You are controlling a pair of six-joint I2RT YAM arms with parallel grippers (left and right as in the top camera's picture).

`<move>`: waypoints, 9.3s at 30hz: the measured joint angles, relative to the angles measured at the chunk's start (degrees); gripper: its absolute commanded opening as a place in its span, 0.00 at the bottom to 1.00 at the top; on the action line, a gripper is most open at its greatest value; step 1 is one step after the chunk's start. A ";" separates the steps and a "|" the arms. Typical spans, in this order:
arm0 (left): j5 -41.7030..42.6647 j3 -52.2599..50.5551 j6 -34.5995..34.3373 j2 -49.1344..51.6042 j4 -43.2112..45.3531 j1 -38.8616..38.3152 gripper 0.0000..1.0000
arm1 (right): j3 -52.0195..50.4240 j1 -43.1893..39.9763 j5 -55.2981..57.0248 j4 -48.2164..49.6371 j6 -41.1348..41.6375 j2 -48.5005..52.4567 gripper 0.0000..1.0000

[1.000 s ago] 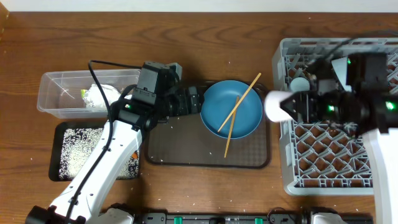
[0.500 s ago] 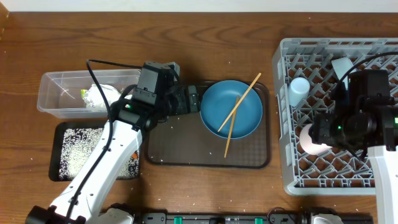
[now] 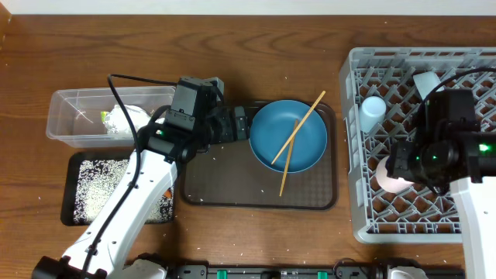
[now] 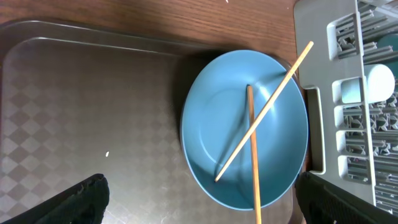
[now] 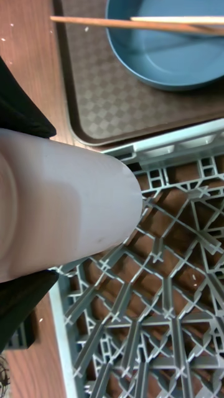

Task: Sort waste into correct bins and load items into the dishwasher rack
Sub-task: 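Lower the pink cup into the rack with the right gripper, then open the right gripper and release the pink cup in the rack, then raise the right gripper up out of the rack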

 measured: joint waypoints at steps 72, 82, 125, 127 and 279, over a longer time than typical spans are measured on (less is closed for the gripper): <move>-0.02 0.00 -0.02 0.00 0.00 0.00 0.98 | -17.38 0.00 -0.48 16.55 0.96 1.38 0.93; -0.87 0.00 0.00 0.00 0.00 0.00 0.98 | -13.38 0.00 2.64 12.55 0.87 1.46 0.98; -1.27 0.00 0.00 0.00 0.02 0.00 0.98 | -17.62 0.00 4.42 16.57 7.19 1.22 0.11; -1.29 0.00 0.00 0.00 0.00 0.00 0.98 | -14.23 0.00 4.22 15.17 7.19 1.33 0.16; -1.29 0.00 -0.02 0.00 0.00 0.00 0.98 | 2.73 8.07 -10.34 18.34 -3.65 11.04 0.99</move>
